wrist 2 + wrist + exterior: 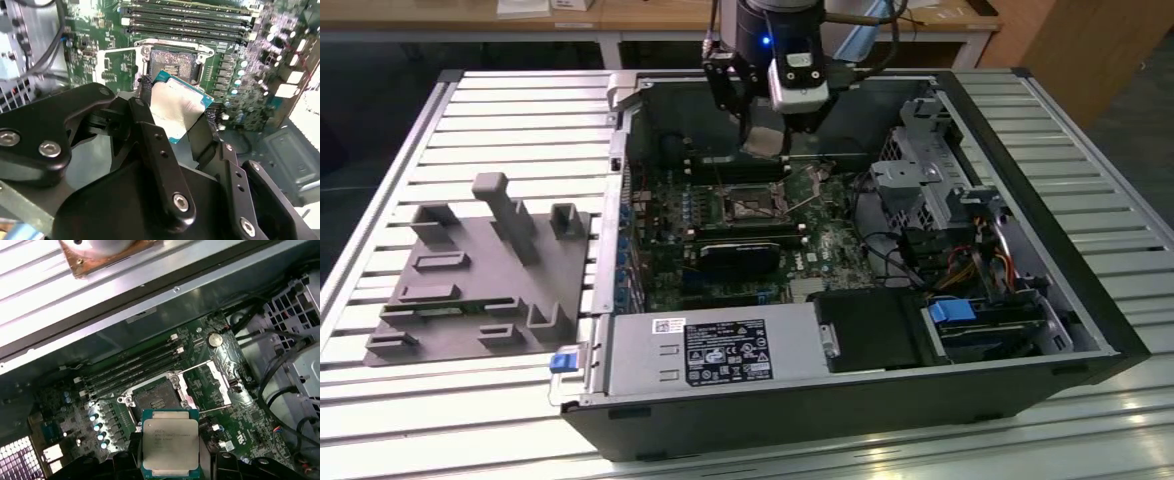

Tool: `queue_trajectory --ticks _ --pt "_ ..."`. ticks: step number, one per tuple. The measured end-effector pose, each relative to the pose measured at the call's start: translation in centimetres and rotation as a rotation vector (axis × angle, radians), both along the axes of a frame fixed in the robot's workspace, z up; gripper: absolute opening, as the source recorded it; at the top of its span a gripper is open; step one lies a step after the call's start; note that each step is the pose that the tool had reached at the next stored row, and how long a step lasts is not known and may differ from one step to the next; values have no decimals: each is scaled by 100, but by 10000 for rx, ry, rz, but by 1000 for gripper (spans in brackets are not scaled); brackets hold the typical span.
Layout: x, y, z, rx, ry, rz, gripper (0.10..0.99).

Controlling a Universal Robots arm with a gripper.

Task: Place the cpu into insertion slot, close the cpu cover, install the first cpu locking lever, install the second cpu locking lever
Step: 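Place the cpu into insertion slot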

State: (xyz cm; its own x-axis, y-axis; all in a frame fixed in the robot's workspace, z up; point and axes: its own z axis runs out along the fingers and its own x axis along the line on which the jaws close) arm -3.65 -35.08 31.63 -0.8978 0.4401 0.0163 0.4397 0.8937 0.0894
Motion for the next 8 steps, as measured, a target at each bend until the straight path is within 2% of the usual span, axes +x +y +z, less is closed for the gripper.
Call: queue_trajectory --ticks 8 --pt "0 0 -91 -1 0 -1455 537"
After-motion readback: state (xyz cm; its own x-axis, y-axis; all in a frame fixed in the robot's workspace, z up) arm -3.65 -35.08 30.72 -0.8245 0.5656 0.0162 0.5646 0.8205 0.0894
